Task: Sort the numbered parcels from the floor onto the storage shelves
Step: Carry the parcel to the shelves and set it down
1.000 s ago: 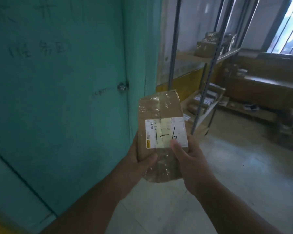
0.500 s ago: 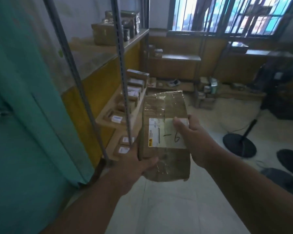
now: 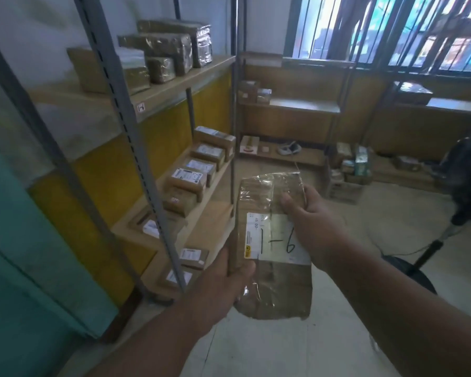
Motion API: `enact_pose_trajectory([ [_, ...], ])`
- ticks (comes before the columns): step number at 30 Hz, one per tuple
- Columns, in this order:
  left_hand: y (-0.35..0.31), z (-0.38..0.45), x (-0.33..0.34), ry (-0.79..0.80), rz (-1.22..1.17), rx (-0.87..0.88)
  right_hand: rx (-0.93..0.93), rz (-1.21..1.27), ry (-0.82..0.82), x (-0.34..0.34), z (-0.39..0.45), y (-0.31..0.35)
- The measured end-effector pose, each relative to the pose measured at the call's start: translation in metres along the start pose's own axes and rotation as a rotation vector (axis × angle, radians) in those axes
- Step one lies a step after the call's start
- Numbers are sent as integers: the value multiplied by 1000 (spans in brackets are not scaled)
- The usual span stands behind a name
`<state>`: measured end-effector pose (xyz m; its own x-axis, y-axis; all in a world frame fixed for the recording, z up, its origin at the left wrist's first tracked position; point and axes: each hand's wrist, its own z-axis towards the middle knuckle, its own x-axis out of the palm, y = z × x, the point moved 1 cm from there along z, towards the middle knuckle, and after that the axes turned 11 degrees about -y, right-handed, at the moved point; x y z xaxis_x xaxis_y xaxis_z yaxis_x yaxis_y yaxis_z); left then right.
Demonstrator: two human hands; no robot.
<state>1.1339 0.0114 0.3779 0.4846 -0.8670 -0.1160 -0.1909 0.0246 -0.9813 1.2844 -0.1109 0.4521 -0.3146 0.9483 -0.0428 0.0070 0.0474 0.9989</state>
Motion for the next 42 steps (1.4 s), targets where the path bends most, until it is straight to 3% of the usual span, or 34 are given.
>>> enact_pose_trajectory([
  [7,-18,146,5,5,30,-1,42,-1,-15,27,142,-15],
  [15,-58,290,63,118,58,98,-2,-39,-118,-19,287,-3],
  [21,-58,371,114,88,-27,60,29,-18,-20,-41,392,-19],
  [27,-77,444,155,-187,-122,3,32,0,217,-37,504,-8],
  [33,-112,484,157,-530,-201,-16,-65,-23,424,10,585,12],
  [42,-129,555,132,-696,-45,21,-80,-32,524,65,662,23],
])
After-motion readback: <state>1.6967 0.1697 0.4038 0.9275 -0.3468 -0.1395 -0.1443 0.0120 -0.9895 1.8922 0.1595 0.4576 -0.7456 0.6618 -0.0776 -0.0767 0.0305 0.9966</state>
